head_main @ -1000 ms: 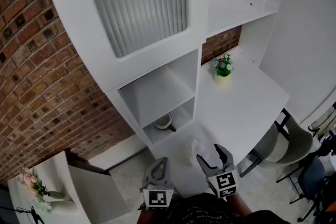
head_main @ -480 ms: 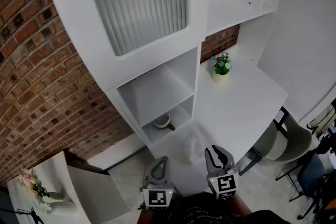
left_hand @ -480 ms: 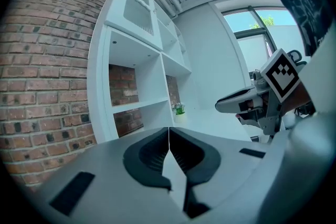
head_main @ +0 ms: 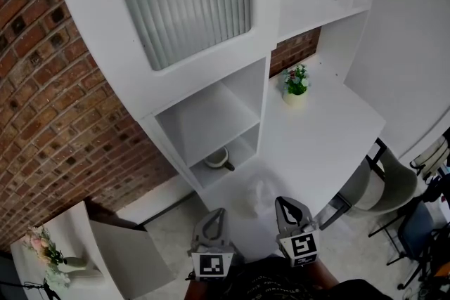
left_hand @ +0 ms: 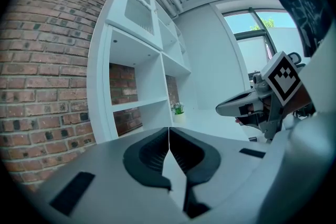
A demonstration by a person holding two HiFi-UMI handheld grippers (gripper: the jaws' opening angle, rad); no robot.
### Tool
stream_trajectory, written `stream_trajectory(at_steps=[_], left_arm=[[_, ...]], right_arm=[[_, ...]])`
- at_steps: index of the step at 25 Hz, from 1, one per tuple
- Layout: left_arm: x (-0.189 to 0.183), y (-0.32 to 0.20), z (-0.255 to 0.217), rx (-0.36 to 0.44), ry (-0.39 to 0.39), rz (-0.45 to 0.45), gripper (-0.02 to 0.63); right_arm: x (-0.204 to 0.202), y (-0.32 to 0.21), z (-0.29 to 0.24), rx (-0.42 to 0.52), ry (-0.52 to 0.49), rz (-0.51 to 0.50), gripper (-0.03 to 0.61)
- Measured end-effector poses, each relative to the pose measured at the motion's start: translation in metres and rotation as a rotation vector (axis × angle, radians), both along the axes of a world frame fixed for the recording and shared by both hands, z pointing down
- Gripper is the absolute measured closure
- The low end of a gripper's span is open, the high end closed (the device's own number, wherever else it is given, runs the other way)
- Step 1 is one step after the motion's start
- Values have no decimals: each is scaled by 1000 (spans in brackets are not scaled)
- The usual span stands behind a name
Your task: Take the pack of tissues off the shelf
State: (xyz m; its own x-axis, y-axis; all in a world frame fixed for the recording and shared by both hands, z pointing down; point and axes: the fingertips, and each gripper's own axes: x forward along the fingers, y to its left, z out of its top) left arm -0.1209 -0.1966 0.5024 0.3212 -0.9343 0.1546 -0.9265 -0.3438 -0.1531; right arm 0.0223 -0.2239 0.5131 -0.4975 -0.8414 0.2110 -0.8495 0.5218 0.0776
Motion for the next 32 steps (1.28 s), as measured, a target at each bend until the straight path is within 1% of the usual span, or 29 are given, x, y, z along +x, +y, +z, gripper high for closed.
stream_trajectory(at_steps=[3, 5, 9, 13, 15, 18, 26, 29, 32], left_arm=[[-1, 2, 1, -4, 10, -3, 603], [-2, 3, 3, -11, 14, -7, 601], [-8, 3, 5, -19, -15, -4, 603], [-10, 0, -1, -5, -3, -9, 603], [-9, 0, -3, -5, -7, -4, 603], [-7, -1, -5, 19, -10, 2, 601], [-5, -3, -5, 15, -29, 16, 603], [-5, -3, -4, 9, -30, 16, 603], [-5, -4, -2, 7, -38, 17, 603]], right_arm=[[-4, 3, 5, -31, -29, -21, 574], [-6, 3, 6, -29, -44, -34, 574], [-11, 4, 9, -42, -21, -58, 574], [-15, 6, 12, -55, -4, -66, 574], [-16, 6, 12, -44, 1, -67, 574], [-16, 5, 10, -27, 6, -67, 574], [-18, 4, 11, -28, 9, -79, 574], [-21, 5, 9, -54, -21, -84, 574], [-22, 4, 9, -48, -27, -95, 574]])
